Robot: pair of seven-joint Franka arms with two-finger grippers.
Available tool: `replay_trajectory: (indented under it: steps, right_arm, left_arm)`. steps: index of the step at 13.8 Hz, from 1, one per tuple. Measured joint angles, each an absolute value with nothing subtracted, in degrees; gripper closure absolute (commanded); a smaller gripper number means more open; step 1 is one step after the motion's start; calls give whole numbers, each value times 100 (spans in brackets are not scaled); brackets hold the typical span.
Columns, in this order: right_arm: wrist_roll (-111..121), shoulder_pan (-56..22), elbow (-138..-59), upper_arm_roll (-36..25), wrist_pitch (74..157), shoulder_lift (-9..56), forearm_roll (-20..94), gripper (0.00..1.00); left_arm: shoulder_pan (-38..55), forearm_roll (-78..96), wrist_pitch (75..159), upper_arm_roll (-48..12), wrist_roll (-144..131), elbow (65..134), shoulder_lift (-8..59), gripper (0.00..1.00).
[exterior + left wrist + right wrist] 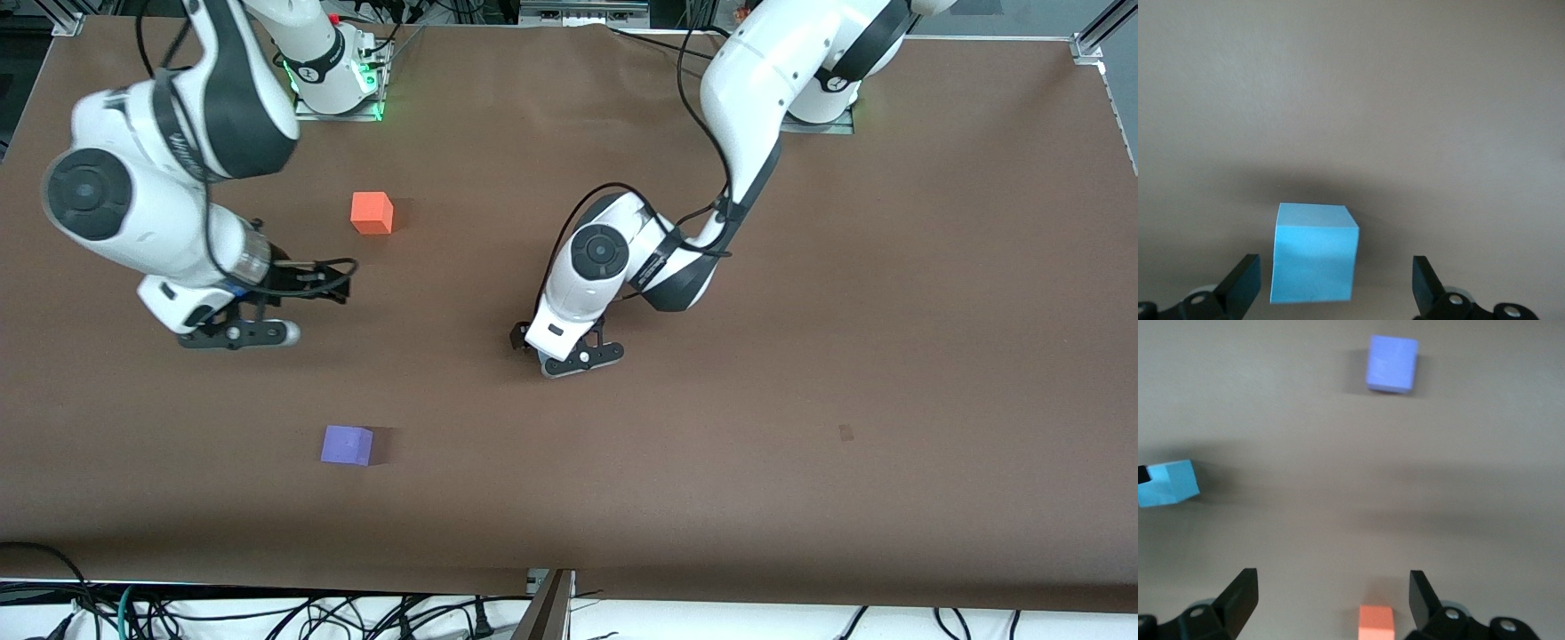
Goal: Place blue block between orange and purple blocks
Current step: 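Set down the cube with the left gripper while the right gripper approaches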
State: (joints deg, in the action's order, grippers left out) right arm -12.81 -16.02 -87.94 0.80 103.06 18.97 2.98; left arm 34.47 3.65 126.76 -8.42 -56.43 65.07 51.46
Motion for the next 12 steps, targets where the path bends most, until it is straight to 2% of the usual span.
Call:
replay_trajectory:
  steps: [3, 6, 12]
  right_arm:
    - [-1605, -1874, -8557, 82, 10561, 2286, 322, 0]
    - [-2098, -2202, -8418, 84, 11217, 2665, 342, 0]
    - [-2399, -2574, -8373, 84, 12044, 3012, 892, 0]
  left_arm:
    - [3277, 365, 12009, -814, -5646, 6498, 4675, 0]
    - [2903, 365, 11194, -773, -5647, 6488, 4140, 0]
    - [1433, 374, 9154, -765, -4817, 6473, 2918, 0]
